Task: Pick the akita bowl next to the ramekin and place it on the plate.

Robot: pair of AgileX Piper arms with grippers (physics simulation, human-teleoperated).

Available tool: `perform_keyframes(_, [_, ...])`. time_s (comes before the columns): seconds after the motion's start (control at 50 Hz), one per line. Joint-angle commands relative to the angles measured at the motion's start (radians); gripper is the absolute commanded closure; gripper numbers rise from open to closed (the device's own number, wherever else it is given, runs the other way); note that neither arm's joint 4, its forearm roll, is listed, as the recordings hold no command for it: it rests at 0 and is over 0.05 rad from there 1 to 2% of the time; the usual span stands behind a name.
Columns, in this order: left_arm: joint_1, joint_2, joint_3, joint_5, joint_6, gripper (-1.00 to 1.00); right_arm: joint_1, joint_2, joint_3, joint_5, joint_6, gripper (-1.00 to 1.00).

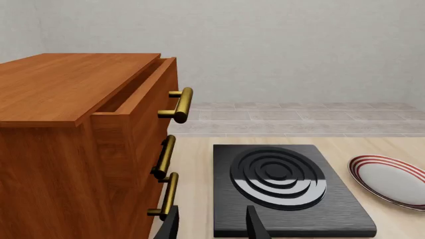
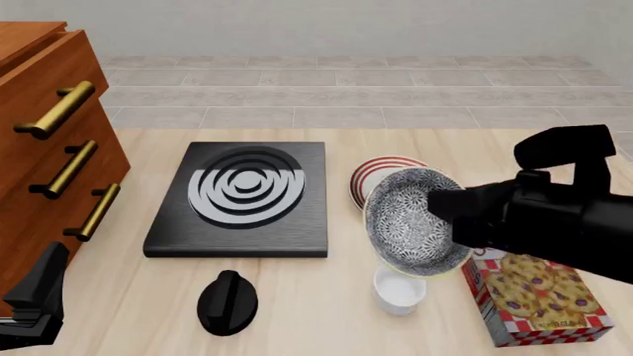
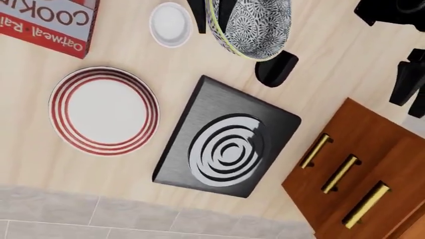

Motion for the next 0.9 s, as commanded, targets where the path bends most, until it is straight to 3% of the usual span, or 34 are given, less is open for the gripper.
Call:
perform_keyframes(0.02, [0.000, 0.000, 0.000, 0.000, 0.000, -1.00, 0.000, 0.022, -0.040, -0.030, 0.033, 1.00])
perform_keyframes(0.32, [0.000, 0.000, 0.000, 0.000, 0.000, -1.00, -0.016, 0.027, -0.058, -0.083, 0.061, 1.00])
perform_keyframes(0.9, [0.000, 0.000, 0.000, 0.000, 0.000, -1.00, -0.102, 0.104, -0.056, -0.240, 0.190, 1.00])
